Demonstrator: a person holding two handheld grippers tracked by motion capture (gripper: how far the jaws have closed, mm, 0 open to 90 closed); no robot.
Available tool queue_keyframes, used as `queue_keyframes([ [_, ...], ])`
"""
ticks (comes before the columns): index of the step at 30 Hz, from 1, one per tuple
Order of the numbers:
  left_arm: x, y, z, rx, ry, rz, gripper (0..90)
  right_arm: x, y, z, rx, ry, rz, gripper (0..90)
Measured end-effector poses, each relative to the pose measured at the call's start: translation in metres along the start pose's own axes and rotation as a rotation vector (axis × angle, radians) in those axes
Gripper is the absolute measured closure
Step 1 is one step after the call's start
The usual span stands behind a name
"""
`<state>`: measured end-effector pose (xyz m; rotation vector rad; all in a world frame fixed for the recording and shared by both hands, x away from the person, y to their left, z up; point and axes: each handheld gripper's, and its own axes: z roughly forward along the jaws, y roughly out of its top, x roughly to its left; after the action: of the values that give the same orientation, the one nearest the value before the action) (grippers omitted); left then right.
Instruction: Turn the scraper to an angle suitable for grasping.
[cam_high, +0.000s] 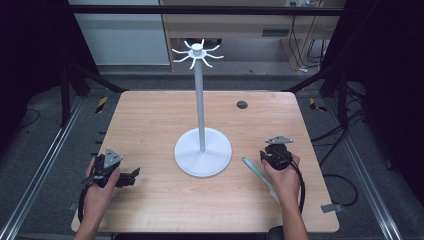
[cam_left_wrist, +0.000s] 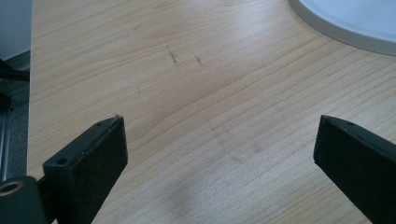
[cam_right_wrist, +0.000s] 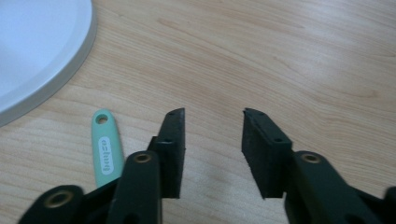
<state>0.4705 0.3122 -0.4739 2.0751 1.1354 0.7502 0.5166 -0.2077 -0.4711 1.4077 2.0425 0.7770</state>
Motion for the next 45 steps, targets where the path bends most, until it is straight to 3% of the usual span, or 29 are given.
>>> queue_keyframes([
  [8, 0.000, 0.000, 0.000, 0.000, -0.001, -0.001, 2.6, 0.007, 0.000, 0.005, 0.047, 0.045, -0.026, 84.6],
  [13, 0.000, 0.000, 0.000, -0.001, 0.000, 0.000, 2.6, 0.013, 0.000, 0.010, 0.078, 0.078, -0.055, 89.6],
  [28, 0.000, 0.000, 0.000, 0.000, -0.003, 0.000, 2.7, 0.026, 0.001, 0.016, 0.117, 0.157, -0.064, 90.0],
  [34, -0.001, 0.000, 0.001, 0.002, -0.004, 0.001, 2.7, 0.026, 0.001, 0.018, 0.119, 0.158, -0.074, 90.0],
  [45, -0.001, 0.000, 0.001, 0.005, -0.007, 0.003, 2.7, 0.037, 0.000, 0.014, 0.133, 0.266, -0.108, 90.0],
])
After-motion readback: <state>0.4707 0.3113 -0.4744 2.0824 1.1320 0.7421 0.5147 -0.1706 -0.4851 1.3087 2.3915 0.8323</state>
